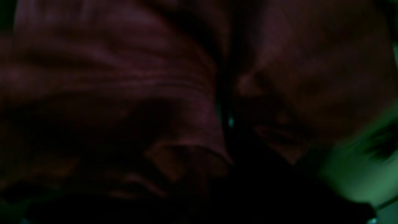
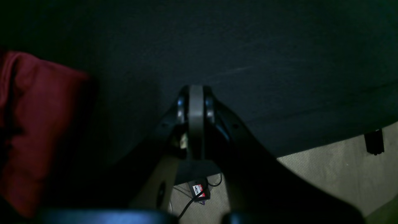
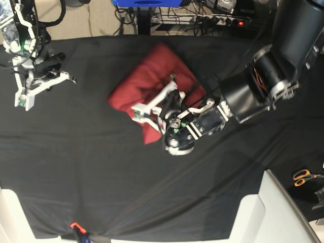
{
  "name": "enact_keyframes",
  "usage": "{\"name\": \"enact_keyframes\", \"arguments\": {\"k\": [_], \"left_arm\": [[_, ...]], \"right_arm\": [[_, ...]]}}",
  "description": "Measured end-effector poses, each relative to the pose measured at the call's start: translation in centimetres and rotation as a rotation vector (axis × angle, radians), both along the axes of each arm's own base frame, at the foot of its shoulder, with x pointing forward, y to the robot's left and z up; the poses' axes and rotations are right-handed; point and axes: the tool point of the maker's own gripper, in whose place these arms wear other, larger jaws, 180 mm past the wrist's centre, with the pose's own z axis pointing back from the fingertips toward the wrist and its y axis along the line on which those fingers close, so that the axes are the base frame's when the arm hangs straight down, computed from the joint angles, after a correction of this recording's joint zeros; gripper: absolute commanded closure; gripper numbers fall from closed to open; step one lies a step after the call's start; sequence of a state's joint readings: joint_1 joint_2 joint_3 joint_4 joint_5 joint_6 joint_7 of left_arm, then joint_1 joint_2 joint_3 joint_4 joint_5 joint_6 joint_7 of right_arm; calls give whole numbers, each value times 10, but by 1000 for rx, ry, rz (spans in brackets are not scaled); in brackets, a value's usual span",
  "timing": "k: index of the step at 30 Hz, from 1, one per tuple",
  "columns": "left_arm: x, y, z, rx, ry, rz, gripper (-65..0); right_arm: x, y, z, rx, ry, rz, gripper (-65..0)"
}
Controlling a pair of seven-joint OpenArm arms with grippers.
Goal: Fold the T-shirt properly
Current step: 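Grasp the folded shirt with the left gripper and rotate it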
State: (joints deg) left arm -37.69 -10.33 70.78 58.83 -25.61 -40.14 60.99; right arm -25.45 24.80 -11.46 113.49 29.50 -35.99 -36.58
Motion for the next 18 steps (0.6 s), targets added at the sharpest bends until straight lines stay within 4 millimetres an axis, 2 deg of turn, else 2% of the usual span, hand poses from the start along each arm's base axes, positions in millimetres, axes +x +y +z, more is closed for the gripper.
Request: {"name": "enact_keyframes", "arguments": {"k": [4,7,10,13,15,18], "left_arm": [[30,5,7,100,-154,-88,0],[43,-9,13,132,-244,-161,0],[41,-38,14,94,-284,-218,0],[33,-58,13,77,-294,-252,0],[32,-67,11,74,-282,-252,0],[34,-69,5,89,-242,-193,0]], "right_arm": [[-2,-3,-6,-7,17,-7,-6],[-3,-5,-8,-10,24,-9,-6],[-2,-4,-7,-9,20,-9,-6],[-2,-4,-7,-9,21,-9,-6],[-2,-4,-7,-10,21,-9,-6],[-2,-4,-7,-9,21,-9,-6]]}}
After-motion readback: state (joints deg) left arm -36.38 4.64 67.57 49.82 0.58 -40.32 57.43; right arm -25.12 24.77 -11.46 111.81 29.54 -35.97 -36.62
